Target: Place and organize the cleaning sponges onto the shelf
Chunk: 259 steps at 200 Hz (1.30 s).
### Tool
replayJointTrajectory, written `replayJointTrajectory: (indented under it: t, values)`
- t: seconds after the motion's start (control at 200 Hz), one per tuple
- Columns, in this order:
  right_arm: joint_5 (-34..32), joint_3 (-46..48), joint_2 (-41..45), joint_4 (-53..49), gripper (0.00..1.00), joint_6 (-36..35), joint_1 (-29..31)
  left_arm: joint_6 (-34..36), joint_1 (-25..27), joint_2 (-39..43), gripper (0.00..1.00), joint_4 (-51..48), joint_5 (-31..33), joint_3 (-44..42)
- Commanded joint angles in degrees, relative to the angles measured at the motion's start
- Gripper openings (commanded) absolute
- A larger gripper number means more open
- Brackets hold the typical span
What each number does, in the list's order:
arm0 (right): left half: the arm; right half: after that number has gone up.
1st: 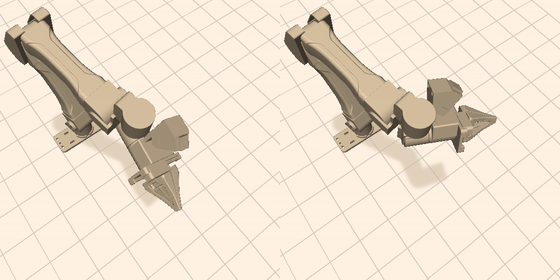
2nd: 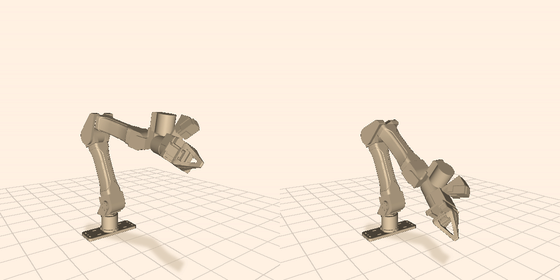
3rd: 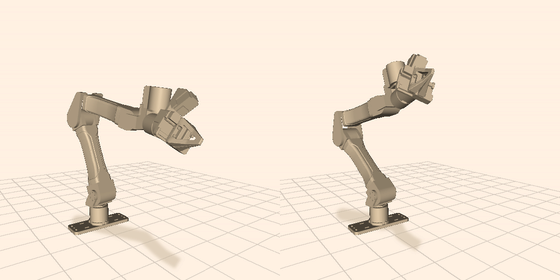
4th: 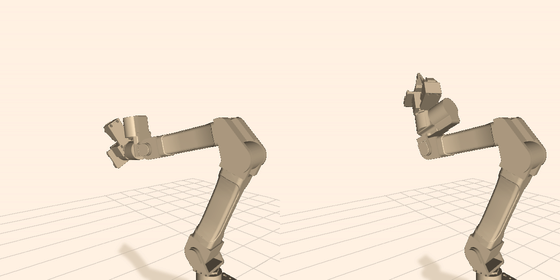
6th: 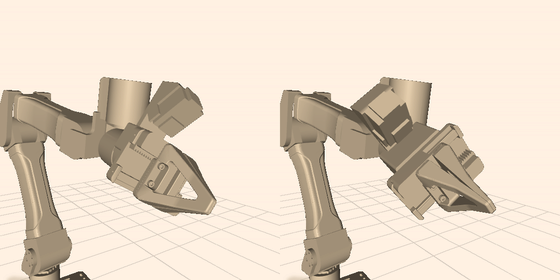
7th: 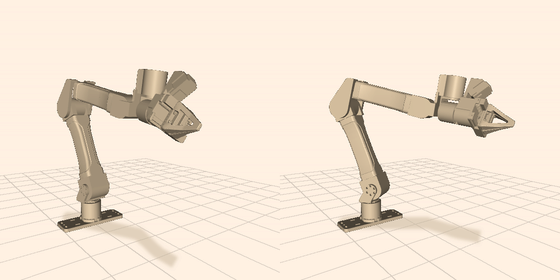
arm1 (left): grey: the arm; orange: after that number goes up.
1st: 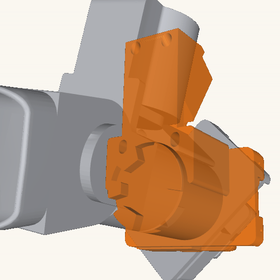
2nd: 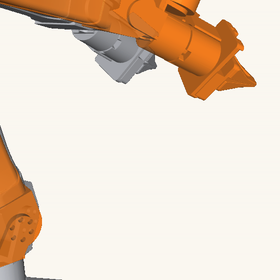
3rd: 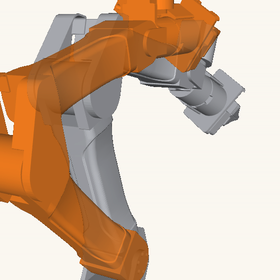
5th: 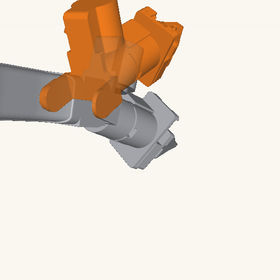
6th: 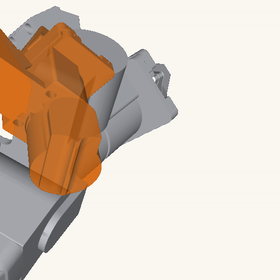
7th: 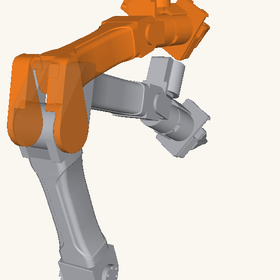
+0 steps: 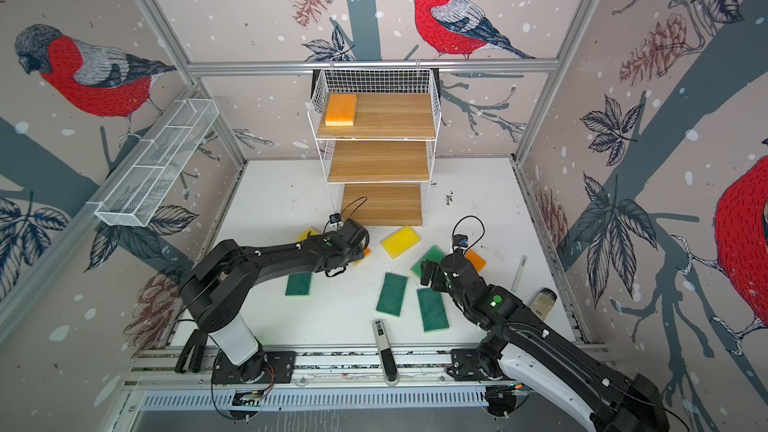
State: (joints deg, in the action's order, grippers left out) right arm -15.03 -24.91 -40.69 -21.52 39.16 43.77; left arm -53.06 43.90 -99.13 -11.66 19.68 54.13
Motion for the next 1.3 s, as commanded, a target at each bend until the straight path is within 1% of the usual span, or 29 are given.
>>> replayJointTrajectory:
  t: [0.0,0.19,0.31,0.385,0.516,0.636,0.791,0.946,1.061,1.207,1.247,1.292]
  values:
    - [-0.8,0.1,0.3,0.2,1.0,0.1,0.0,0.7,0.1,0.2,0.56,1.7,0.4,-0.1]
    - [-0.7,0.2,0.6,-0.1,1.0,0.6,0.0,2.4,0.0,1.8,0.46,2.8,-0.2,-0.9]
    - [-0.7,0.3,1.1,-0.4,1.0,0.9,0.0,3.7,0.1,3.4,0.36,4.6,-1.5,-2.3]
    - [-0.7,0.4,1.4,-0.4,1.0,1.1,0.0,4.6,0.1,3.8,0.32,4.5,-2.1,-2.5]
    - [-0.5,0.3,1.5,-0.8,0.99,1.5,0.1,7.1,0.0,4.1,0.25,5.5,-4.9,-2.9]
    - [-0.3,0.5,2.0,-1.1,0.99,2.1,0.1,10.4,0.0,4.0,0.23,5.8,-8.0,-3.0]
    - [0.4,0.7,2.9,-1.6,0.99,3.2,0.1,15.1,0.0,3.4,0.2,3.4,-10.6,-2.9]
    - [0.9,0.7,4.2,-2.3,0.99,4.1,0.1,18.6,0.0,6.9,0.2,1.7,-12.1,-5.5]
    - [1.1,0.7,4.4,-2.6,0.99,4.6,0.2,22.0,0.0,10.0,0.2,-0.7,-15.6,-7.1]
    - [1.0,1.3,4.1,-2.3,1.0,5.7,0.3,26.9,0.6,10.7,0.2,-3.3,-23.8,-9.1]
    - [1.1,1.5,4.0,-2.0,1.0,6.0,0.3,27.2,1.4,10.2,0.2,-4.3,-24.3,-9.4]
    - [1.4,1.5,3.9,-1.9,0.99,6.3,0.3,27.3,2.8,9.5,0.2,-5.7,-23.4,-9.5]
